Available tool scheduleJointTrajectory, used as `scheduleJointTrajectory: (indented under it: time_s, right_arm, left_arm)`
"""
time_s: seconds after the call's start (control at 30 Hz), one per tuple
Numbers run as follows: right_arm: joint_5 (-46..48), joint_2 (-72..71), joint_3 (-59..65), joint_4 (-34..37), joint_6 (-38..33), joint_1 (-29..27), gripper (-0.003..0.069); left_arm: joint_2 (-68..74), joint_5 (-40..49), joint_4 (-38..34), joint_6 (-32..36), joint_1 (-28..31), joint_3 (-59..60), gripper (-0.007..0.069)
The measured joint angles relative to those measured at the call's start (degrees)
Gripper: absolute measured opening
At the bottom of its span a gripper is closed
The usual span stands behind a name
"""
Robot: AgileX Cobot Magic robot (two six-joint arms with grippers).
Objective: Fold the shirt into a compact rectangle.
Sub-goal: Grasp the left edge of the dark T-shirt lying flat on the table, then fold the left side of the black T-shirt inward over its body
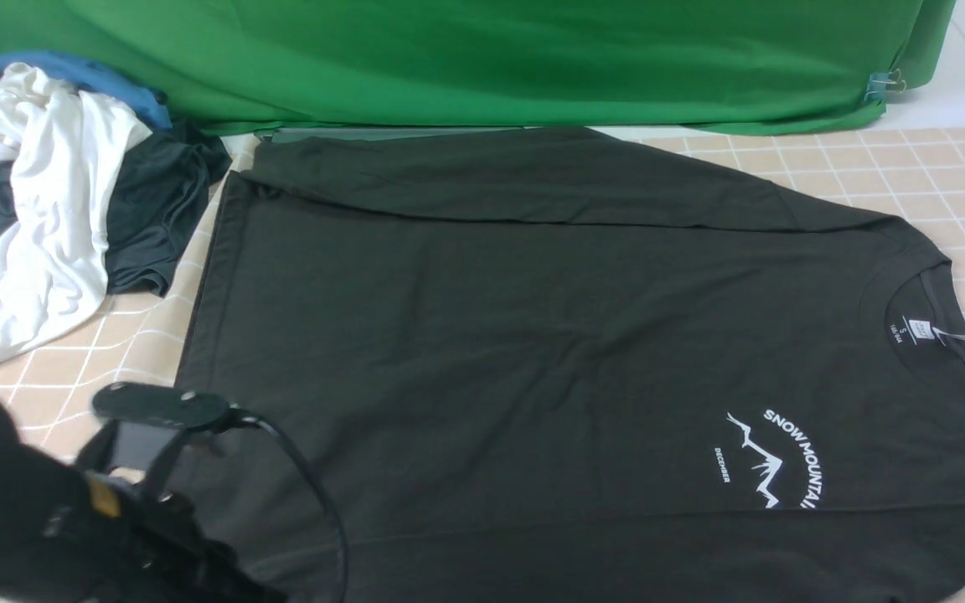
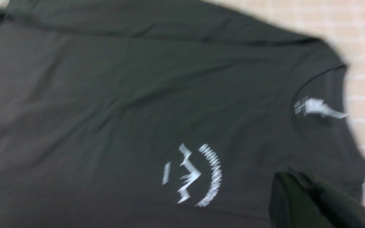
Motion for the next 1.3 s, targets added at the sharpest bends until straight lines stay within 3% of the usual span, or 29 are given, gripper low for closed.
scheduleJointTrajectory:
  time_s: [0.07,0.33,0.53,0.7,0.77,0.9,0.93,0.97,1.07,1.3]
  right_arm:
    - [0.67,0.82,0.00,1.84,-1.27,0.00,0.0037]
    - [0.80,1.27,-0.13,5.91,-4.19,0.00,0.0037]
    - [0.80,1.27,-0.13,6.37,-5.28,0.00,0.0037]
    - [0.80,1.27,-0.19,6.59,-5.37,0.00,0.0038]
    - [0.80,1.27,-0.19,6.59,-5.37,0.00,0.0038]
    - [0.80,1.27,-0.19,6.59,-5.50,0.00,0.0043]
    - [0.80,1.27,-0.19,6.59,-5.72,0.00,0.0043]
    - [0.80,1.27,-0.19,6.59,-6.10,0.00,0.0043]
    - [0.85,1.27,-0.19,6.59,-6.85,0.00,0.0043]
    - [0.85,1.27,-0.19,6.59,-7.11,0.00,0.0049]
  left_arm:
    - [1.67,-1.88,1.37,-0.11,-0.24,0.00,0.0075]
    - [10.25,-5.48,14.12,-10.66,-0.24,0.03,0.0431]
    - [14.54,-8.85,15.26,-12.58,-0.24,0.03,0.0546]
    - [15.89,-8.63,14.59,-13.10,-0.24,-0.43,0.0532]
    - [16.06,-8.33,14.11,-13.15,-0.24,-0.55,0.0484]
    - [16.24,-7.03,11.75,-13.67,-0.71,-0.95,0.0221]
    - [16.36,-6.25,11.63,-13.73,-0.80,-1.19,0.0121]
    - [16.41,-5.48,11.84,-13.69,-0.80,-1.43,0.0079]
    - [16.41,-3.05,11.72,-13.62,-0.80,-2.18,0.0039]
    - [10.67,7.17,5.05,-10.47,-0.75,-6.17,0.0033]
